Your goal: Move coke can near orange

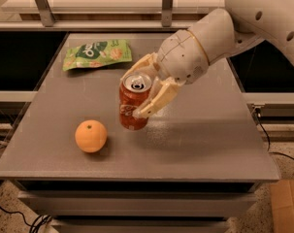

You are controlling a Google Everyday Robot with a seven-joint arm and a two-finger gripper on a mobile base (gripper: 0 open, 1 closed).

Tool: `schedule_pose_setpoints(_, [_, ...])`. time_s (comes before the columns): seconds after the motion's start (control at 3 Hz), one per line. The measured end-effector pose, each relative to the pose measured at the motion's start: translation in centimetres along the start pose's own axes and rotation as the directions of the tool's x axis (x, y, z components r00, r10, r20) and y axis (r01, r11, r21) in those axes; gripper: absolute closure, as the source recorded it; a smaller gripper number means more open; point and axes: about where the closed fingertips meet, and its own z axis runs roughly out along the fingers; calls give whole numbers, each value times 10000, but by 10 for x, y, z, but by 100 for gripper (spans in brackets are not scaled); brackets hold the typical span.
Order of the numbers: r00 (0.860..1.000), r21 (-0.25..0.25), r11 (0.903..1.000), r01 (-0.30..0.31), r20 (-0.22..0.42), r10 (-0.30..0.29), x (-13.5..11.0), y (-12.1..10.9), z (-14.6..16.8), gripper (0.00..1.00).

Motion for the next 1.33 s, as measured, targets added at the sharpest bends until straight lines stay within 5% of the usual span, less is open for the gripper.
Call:
schedule_pose_setpoints(0.33, [9995,-696,9976,28,311,-6,-5,18,21,100])
schedule_pose_setpoints(1.33, [9998,-1230,9923,-115,116,131,0,19,33,100])
